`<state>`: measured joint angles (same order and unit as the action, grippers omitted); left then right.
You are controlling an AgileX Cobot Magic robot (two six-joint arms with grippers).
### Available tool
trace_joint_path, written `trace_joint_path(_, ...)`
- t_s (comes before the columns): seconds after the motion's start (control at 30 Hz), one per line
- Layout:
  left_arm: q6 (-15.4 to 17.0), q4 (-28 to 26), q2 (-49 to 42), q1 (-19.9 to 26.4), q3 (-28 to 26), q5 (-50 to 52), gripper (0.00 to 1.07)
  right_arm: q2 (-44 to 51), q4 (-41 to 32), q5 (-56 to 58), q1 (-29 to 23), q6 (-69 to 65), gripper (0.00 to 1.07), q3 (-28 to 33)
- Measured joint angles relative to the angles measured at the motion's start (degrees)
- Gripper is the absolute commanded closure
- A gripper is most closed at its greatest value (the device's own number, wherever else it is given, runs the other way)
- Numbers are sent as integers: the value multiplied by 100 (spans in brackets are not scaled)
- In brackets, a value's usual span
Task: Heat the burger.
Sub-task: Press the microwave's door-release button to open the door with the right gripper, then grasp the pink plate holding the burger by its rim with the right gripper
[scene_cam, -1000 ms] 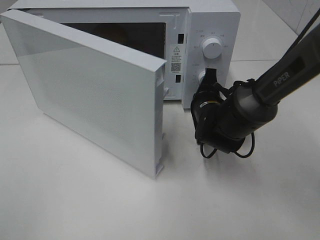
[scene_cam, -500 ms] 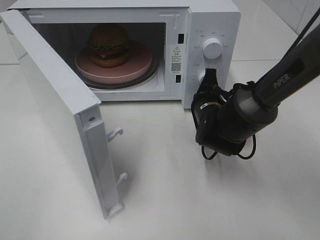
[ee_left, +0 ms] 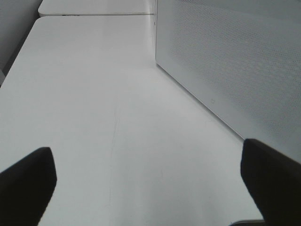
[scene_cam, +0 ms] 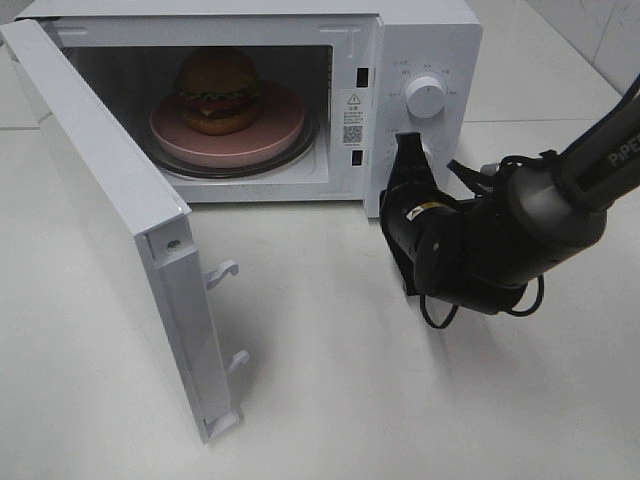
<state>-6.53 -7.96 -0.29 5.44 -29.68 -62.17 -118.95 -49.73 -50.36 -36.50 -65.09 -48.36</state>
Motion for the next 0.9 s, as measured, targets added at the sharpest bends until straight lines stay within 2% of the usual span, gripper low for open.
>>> trace_joint_path(0.33, 0, 0, 0, 0, 0, 0, 6, 647, 11, 235, 0, 550, 107, 653)
trace_joint_path(0.6, 0, 0, 0, 0, 0, 0, 6, 1530, 40, 871, 23, 2068, 107, 1123)
trace_joint_path(0.67, 0, 0, 0, 0, 0, 0, 6, 1856, 189, 1495, 172, 2893, 106, 1146)
trace_joint_path(0.8, 0, 0, 0, 0, 0, 0, 6, 2149, 510, 2068, 372, 3587, 106, 1146)
trace_joint_path(0.83, 0, 0, 0, 0, 0, 0, 6, 2332, 802, 2424, 504, 3976, 106, 1146)
trace_joint_path(0.87, 0, 0, 0, 0, 0, 0, 6, 2332, 802, 2424, 504, 3976, 106, 1146)
trace_joint_path(0.9, 0, 0, 0, 0, 0, 0, 6, 2469, 1169, 2807, 630, 4246, 106, 1152)
